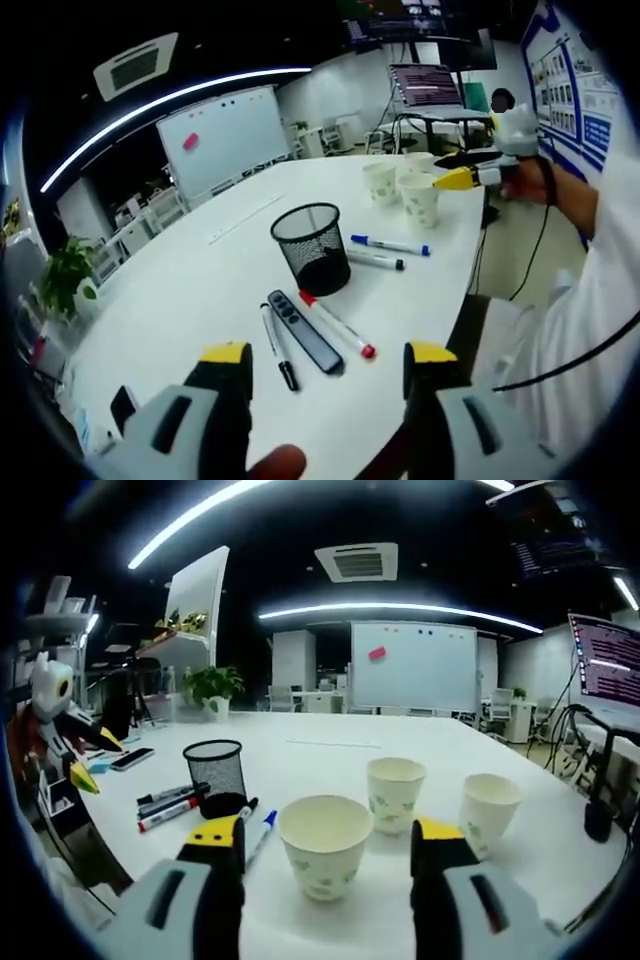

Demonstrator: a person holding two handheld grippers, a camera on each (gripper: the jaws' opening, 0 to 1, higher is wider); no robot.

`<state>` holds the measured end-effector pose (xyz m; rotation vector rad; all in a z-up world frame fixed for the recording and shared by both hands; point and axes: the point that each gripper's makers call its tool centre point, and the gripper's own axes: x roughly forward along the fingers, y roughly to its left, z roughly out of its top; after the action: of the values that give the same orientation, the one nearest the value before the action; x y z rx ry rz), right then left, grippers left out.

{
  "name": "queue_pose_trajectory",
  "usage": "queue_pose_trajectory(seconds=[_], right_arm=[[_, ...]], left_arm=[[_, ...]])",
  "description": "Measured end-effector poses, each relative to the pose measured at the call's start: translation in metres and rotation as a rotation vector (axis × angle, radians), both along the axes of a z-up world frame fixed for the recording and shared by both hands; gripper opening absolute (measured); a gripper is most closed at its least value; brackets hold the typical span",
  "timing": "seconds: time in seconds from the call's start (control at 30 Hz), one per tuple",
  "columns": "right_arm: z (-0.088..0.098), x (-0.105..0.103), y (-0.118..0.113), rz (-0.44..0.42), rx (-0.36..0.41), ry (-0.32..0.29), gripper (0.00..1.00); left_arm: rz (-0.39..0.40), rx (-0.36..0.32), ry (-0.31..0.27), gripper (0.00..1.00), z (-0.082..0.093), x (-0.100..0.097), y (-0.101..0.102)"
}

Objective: Place the scattered laser pointers and whiteboard markers into the pen holder and stack the scattered paper cups together

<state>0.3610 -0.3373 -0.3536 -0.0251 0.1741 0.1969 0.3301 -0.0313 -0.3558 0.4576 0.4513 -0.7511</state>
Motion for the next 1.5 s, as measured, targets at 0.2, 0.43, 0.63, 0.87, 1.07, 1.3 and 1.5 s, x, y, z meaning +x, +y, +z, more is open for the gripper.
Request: queue_pose_trajectory(seconds=[0.2,0.43,0.63,0.87,1.07,1.3,1.5], right_arm=[[-0.003,0.002,0.001,0.000,0.013,-0.002,0.70],[-0.002,0.004,0.001,0.003,0.028,-0.022,0.71],[-0.003,0.005,0.000,-0.001,0.057,-0.035,0.71],[-0.008,0.005,-0.001,-0.001,0.056,-0.025,0.71],[-0.012,0.009,-0.003,-0.016,0.058,-0.013,0.72],[-0.013,0.014,-0.004,-0.020,0.059,-0.016,0.74],[-0.019,0.015,0.001,0.008,0.046,0.000,0.75]], left_arm=[[0.002,0.002,0.000,0.62,0.000,0.000,0.000],[0.007,-0.001,-0.001,0.61,-0.001,0.002,0.001],[0.010,-0.002,-0.003,0.61,0.000,0.002,0.001],[0.007,0.003,0.001,0.61,-0.002,0.002,0.000],[0.011,-0.005,-0.003,0.61,-0.002,0.003,0.001],[0.009,-0.005,-0.002,0.61,-0.003,0.005,0.001],[0.009,-0.010,-0.004,0.61,-0.003,0.005,-0.001]])
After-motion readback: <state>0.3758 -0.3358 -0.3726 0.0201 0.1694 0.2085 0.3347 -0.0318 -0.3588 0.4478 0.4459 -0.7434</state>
